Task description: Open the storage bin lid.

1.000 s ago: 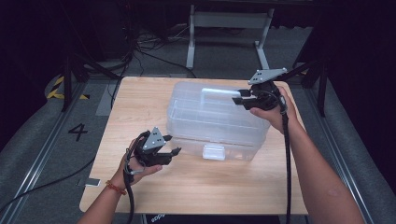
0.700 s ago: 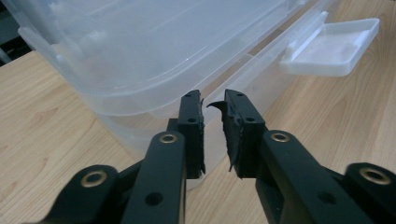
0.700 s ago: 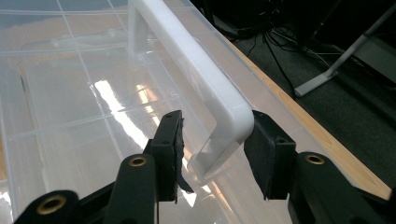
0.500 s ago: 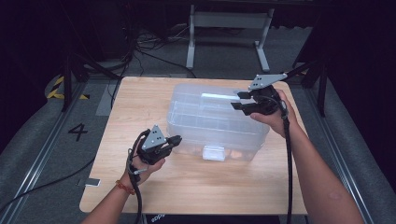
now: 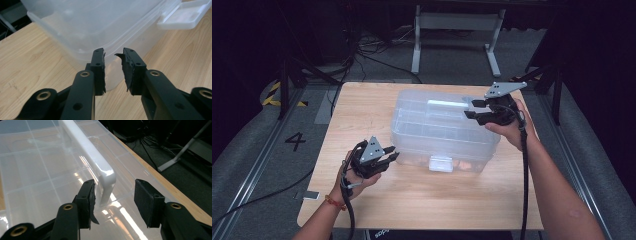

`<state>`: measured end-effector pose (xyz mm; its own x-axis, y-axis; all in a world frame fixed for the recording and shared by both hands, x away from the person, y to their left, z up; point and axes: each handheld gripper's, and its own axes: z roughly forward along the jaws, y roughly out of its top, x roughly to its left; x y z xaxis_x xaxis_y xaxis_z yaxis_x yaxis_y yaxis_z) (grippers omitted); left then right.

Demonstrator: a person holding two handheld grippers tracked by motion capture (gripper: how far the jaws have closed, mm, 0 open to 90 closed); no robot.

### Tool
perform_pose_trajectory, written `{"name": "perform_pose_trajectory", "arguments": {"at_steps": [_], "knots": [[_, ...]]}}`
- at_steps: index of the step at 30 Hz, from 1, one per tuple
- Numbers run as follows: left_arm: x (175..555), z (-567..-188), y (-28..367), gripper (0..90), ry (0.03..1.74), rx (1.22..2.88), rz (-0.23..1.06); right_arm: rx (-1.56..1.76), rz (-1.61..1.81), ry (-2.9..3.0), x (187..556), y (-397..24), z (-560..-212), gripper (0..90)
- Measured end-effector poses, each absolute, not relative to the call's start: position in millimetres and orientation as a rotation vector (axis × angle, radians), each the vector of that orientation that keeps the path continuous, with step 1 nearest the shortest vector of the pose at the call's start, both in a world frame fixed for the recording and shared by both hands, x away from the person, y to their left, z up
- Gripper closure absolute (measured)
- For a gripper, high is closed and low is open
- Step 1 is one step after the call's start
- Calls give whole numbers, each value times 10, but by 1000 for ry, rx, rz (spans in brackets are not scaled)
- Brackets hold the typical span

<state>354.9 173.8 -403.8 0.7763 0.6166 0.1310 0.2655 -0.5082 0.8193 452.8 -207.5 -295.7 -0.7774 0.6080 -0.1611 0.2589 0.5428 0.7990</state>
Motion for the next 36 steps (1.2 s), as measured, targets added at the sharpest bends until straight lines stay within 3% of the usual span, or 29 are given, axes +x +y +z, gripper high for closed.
{"name": "perform_pose_trajectory", "arguments": {"at_steps": [3, 9, 24, 36], "knots": [[3585, -4043, 1774, 702, 671, 2108, 524, 706, 1125, 2359, 4565, -2011, -2945, 544], [3630, -4083, 1812, 690, 685, 2128, 523, 645, 1044, 2372, 4577, -1800, -2978, 693], [3701, -4104, 1824, 718, 714, 2113, 515, 656, 1068, 2376, 4641, -1844, -2894, 711], [3771, -4028, 1722, 896, 708, 2092, 527, 671, 1097, 2405, 4700, -1892, -2841, 718]]}}
